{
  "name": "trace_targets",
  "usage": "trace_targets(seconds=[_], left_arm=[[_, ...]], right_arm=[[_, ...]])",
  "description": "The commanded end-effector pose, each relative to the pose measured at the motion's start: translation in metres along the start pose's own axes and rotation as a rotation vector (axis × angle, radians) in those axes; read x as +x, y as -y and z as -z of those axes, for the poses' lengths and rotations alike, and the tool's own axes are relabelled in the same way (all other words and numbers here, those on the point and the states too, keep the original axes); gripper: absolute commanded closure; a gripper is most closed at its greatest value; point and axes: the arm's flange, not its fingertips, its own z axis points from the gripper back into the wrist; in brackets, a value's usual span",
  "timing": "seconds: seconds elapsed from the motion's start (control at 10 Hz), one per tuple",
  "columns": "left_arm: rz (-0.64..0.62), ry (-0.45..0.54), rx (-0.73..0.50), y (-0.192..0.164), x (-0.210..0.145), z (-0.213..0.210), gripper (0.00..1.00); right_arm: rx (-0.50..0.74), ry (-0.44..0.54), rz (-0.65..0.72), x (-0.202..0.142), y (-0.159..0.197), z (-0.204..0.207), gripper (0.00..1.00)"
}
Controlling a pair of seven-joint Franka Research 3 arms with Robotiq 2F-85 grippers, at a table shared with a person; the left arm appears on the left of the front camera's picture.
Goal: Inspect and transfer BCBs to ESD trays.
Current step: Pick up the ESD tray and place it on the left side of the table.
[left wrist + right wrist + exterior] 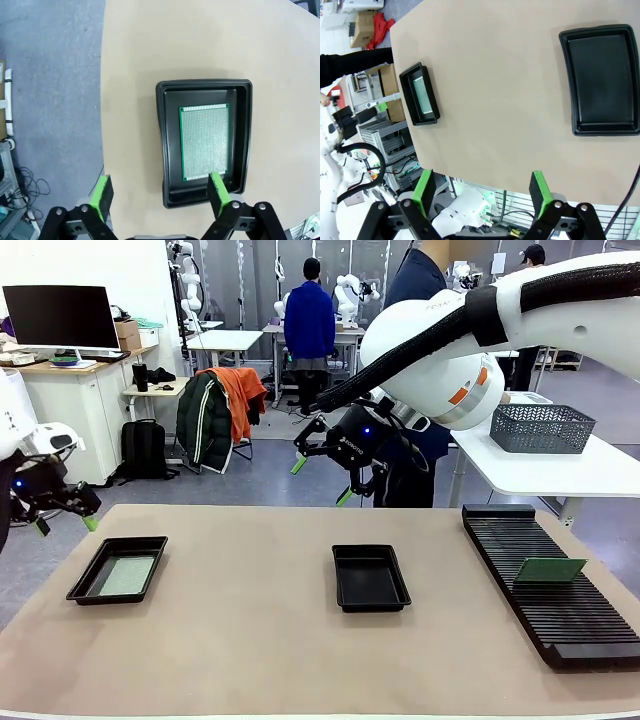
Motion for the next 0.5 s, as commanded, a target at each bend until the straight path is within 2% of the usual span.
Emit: trace_targets(seconds=[0.0,0.3,0.4], left_arm=[[0.015,-0.024,0.040,0.014,0.002,-0.017,0.00],[0.032,-0.031,0.057,0.025,0.006,-0.035,0.00],[0.034,-0.010,0.033,0.019,0.004,-0.029,0.00]], right_arm=[[-0.021,0.006,0.016,0.001,-0.003,0.000,0.00],[-0.021,0.006,0.016,0.001,-0.003,0.000,0.00],[-0.021,0.006,0.016,0.001,-0.003,0.000,0.00]])
